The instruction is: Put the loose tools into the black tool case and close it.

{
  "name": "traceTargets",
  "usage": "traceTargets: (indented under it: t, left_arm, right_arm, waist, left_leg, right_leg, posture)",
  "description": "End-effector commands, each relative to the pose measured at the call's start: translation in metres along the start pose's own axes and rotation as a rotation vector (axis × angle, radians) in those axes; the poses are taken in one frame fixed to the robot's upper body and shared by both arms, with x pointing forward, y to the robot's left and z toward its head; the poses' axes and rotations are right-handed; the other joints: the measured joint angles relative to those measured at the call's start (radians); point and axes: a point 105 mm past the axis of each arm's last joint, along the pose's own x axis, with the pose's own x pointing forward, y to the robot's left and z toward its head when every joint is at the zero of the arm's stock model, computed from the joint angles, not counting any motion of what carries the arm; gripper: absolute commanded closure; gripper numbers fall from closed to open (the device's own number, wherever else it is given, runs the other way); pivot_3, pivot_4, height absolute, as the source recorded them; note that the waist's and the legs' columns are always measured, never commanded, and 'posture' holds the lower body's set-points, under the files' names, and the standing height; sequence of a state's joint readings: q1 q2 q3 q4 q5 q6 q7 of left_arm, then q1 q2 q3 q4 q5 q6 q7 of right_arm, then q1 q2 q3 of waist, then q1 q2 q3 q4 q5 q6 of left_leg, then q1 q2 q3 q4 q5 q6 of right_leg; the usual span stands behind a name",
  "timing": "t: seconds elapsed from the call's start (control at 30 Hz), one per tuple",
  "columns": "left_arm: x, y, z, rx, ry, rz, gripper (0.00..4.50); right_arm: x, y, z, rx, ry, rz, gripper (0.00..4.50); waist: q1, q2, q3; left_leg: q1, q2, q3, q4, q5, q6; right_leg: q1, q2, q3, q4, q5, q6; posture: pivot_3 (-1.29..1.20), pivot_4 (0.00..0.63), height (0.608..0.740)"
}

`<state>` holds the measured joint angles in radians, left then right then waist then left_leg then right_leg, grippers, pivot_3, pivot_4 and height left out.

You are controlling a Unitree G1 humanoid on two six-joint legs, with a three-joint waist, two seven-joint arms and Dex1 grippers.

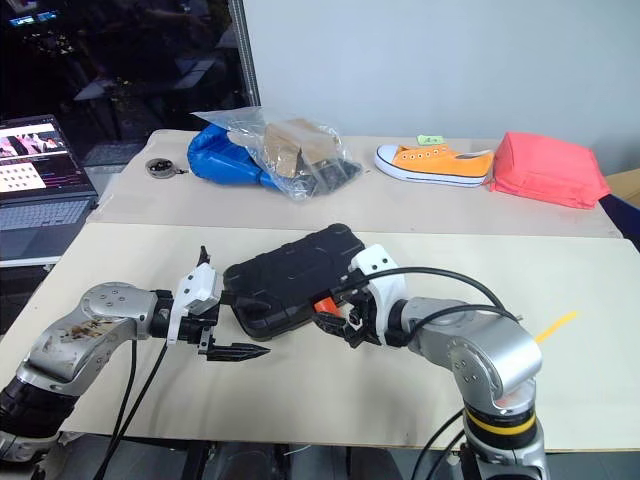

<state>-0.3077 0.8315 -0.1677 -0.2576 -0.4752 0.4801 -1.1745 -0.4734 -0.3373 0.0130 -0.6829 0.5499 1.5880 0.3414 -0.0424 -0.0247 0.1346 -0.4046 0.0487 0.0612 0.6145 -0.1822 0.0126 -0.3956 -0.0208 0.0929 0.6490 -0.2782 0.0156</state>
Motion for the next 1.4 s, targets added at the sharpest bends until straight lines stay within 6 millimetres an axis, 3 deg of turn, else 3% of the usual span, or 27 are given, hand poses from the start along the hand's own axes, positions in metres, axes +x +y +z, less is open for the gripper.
traceTargets:
  t: [0.03, 0.2, 0.23, 0.3, 0.43, 0.63, 0.77, 0.9, 1.4]
  left_arm:
    - [0.004, -0.004, -0.016, -0.054, 0.045, -0.022, 0.14]
    - [0.004, -0.005, -0.015, -0.050, 0.043, -0.021, 0.14]
    - [0.004, -0.005, -0.015, -0.048, 0.043, -0.021, 0.14]
    - [0.005, -0.006, -0.015, -0.046, 0.044, -0.021, 0.14]
    - [0.005, -0.007, -0.015, -0.044, 0.044, -0.022, 0.14]
    - [0.005, -0.007, -0.016, -0.045, 0.044, -0.021, 0.14]
    - [0.006, -0.008, -0.016, -0.048, 0.040, -0.023, 0.14]
    - [0.008, -0.008, -0.016, -0.049, 0.037, -0.027, 0.14]
    - [0.009, -0.007, -0.013, -0.046, 0.039, -0.034, 0.14]
  right_arm:
    - [0.001, -0.007, 0.002, -0.010, 0.009, -0.062, 0.68]
    - [0.007, -0.002, -0.001, 0.003, 0.030, -0.049, 0.68]
    - [0.009, -0.001, -0.002, 0.005, 0.037, -0.051, 1.18]
    - [0.011, 0.000, -0.003, 0.008, 0.041, -0.055, 1.57]
    - [0.012, 0.004, -0.004, 0.003, 0.041, -0.032, 2.95]
    - [0.012, 0.010, -0.003, -0.002, 0.040, 0.012, 2.95]
    - [0.009, 0.008, -0.007, -0.018, 0.055, -0.004, 1.96]
    - [0.009, 0.007, -0.014, -0.016, 0.072, -0.016, 0.59]
    - [0.032, 0.005, -0.020, 0.002, 0.001, -0.127, 0.59]
  waist:
    - [0.000, 0.000, 0.000]
    - [-0.001, 0.000, 0.000]
    - [-0.002, 0.000, 0.000]
    - [-0.003, 0.000, 0.000]
    - [-0.003, 0.000, 0.000]
    - [-0.003, 0.000, 0.000]
    - [-0.003, 0.000, 0.000]
    - [-0.003, 0.000, 0.000]
    - [-0.003, 0.000, 0.000]
  left_leg:
    - [0.000, 0.000, 0.000, 0.000, 0.000, 0.000]
    - [-0.001, 0.000, 0.000, 0.000, 0.000, 0.000]
    - [-0.001, 0.000, 0.000, 0.000, 0.000, 0.000]
    - [0.000, 0.000, 0.000, 0.000, 0.000, 0.000]
    - [-0.001, 0.000, 0.000, 0.000, 0.000, 0.000]
    - [-0.001, 0.000, 0.000, 0.000, 0.000, 0.000]
    - [-0.001, 0.000, 0.000, 0.000, 0.000, 0.000]
    - [-0.001, 0.000, 0.000, -0.001, 0.000, 0.000]
    - [-0.002, 0.000, 0.000, -0.001, 0.000, 0.000]
  right_leg:
    - [0.000, 0.000, 0.000, 0.000, 0.000, 0.000]
    - [-0.001, 0.000, 0.000, 0.000, 0.000, 0.000]
    - [-0.001, 0.000, 0.000, 0.000, 0.000, 0.000]
    - [0.000, 0.000, 0.000, 0.000, 0.000, 0.000]
    - [0.000, 0.000, 0.000, 0.000, 0.000, 0.000]
    - [-0.001, 0.000, 0.000, 0.000, 0.000, 0.000]
    - [-0.001, 0.000, 0.000, 0.000, 0.000, 0.000]
    - [-0.001, 0.000, 0.000, -0.001, 0.000, 0.001]
    - [-0.002, 0.000, 0.000, -0.001, -0.001, 0.001]
  posture:
    - [0.00, 0.150, 0.740]
    - [0.00, 0.150, 0.740]
    - [0.00, 0.150, 0.740]
    - [0.00, 0.150, 0.740]
    - [0.00, 0.150, 0.740]
    - [0.00, 0.150, 0.740]
    - [0.00, 0.150, 0.740]
    - [0.00, 0.150, 0.740]
    - [0.00, 0.150, 0.740]
